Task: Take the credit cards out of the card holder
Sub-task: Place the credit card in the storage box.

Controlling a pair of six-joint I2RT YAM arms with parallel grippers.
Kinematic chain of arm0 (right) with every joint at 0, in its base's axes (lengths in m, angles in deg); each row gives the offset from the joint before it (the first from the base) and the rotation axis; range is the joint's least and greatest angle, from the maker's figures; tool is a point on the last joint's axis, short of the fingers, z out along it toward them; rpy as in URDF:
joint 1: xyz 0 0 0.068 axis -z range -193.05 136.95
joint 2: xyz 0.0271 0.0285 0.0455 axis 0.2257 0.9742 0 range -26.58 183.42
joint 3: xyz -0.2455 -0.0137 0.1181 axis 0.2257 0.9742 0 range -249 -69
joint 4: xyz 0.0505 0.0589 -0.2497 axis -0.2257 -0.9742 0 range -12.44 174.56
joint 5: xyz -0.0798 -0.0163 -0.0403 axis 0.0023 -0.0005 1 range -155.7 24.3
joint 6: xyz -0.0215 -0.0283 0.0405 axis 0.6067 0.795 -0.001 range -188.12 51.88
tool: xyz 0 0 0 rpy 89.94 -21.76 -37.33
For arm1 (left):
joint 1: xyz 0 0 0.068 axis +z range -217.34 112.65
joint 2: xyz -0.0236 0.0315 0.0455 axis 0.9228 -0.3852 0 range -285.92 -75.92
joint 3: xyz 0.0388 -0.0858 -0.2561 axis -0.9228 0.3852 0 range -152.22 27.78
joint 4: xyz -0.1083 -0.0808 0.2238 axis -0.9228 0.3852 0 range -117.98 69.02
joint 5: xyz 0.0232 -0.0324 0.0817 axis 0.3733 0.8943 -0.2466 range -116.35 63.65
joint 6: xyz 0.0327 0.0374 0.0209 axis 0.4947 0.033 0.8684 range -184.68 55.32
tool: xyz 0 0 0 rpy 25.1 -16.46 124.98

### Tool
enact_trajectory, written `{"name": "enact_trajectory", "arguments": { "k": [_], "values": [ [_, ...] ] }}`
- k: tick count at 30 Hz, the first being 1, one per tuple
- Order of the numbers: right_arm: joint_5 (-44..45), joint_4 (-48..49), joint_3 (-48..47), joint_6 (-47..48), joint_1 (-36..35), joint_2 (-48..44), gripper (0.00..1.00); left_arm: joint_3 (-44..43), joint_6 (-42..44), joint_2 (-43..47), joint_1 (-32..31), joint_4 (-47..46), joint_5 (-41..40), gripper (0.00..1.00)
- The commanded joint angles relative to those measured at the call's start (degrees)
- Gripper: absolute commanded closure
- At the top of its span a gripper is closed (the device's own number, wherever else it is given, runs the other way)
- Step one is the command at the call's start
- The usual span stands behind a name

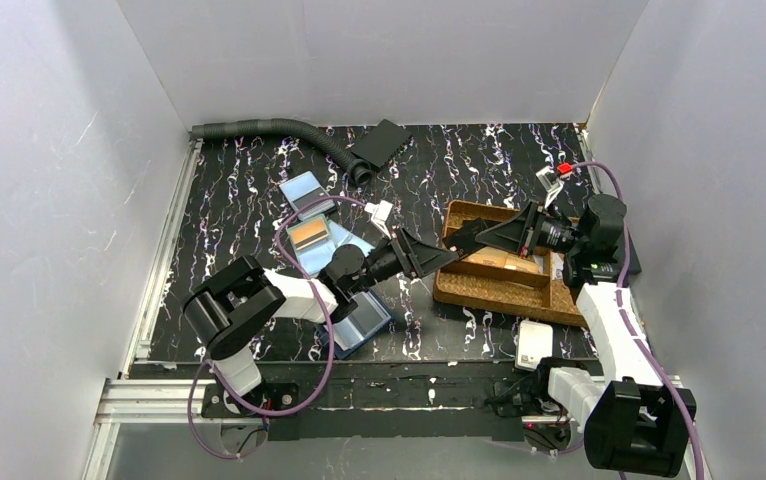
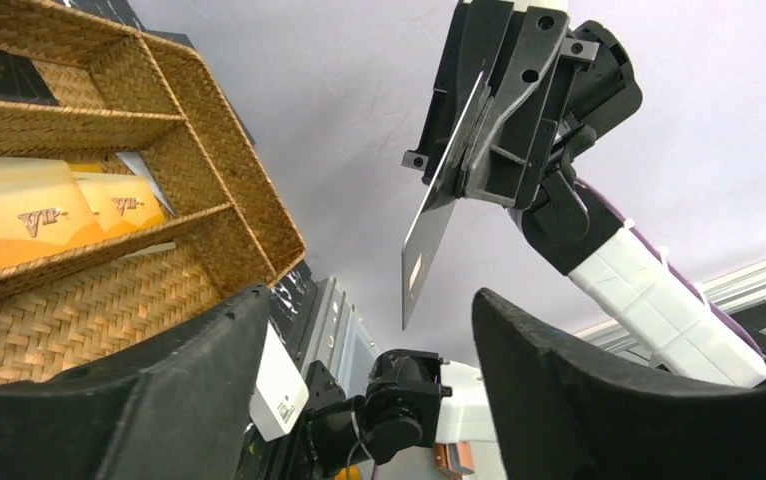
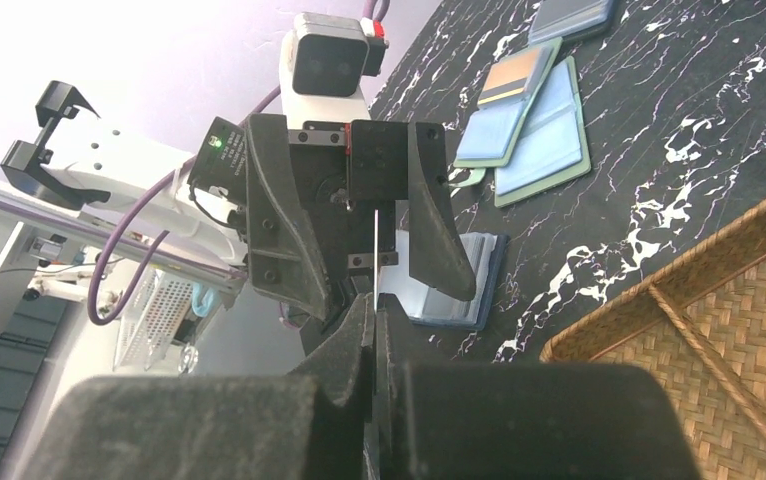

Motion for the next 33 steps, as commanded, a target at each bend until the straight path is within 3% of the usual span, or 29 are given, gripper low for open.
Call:
{"name": "enact_trajectory", "arguments": {
  "k": [1,4,9,12,16,17,18,19,24,26,29,33],
  "values": [
    [-0.1,3.3,0.5,-0.7,0.3,0.3,0.99,-3.0,-0.6,-0.6,-0.3,-2.5,1.2,0.35],
    [-0.2,3.5,1.0,-0.6,0.2,0.3,0.99,-3.8,-1.6,-1.5,-0.3,-2.7,1.6,0.47],
    [0.0,3.8,1.9,-0.3,0.2,-0.1,0.99,-5.0,-1.4,-2.2,-0.3,-3.0,2.7,0.74],
    [0.2,3.2,2.0,0.7,0.2,-0.3,0.99,-5.3,-0.6,-2.1,-0.3,-3.1,3.4,0.99],
    [0.7,-0.2,1.6,5.0,0.2,-0.8,0.98,-4.3,1.9,-1.6,-0.3,-3.0,4.9,1.0],
    [0.8,-1.4,1.4,6.6,0.3,-0.8,0.88,-3.6,2.9,-1.3,-0.4,-2.9,5.2,1.0],
    [1.0,-3.6,0.8,8.8,0.3,-0.9,0.7,-2.7,3.8,-0.8,-0.4,-2.9,5.4,1.0],
    [1.3,-6.6,-0.1,12.0,0.2,-1.1,0.58,-1.6,5.4,-0.2,-0.2,-2.8,5.6,1.0],
    [3.8,-25.1,-5.8,32.1,0.3,-2.3,0.08,4.7,12.1,5.3,0.6,0.6,8.0,1.0],
    [3.3,-27.6,-7.0,34.9,0.3,-2.6,0.02,5.7,15.3,8.4,1.0,5.8,10.9,1.0],
    [2.4,-34.4,-10.1,40.8,0.2,-0.8,0.02,5.2,21.5,13.4,1.1,16.7,16.9,1.0],
    [3.1,-49.8,-16.7,55.8,-2.3,4.2,0.02,3.0,29.2,18.5,1.3,29.0,21.6,1.0]
  ]
}}
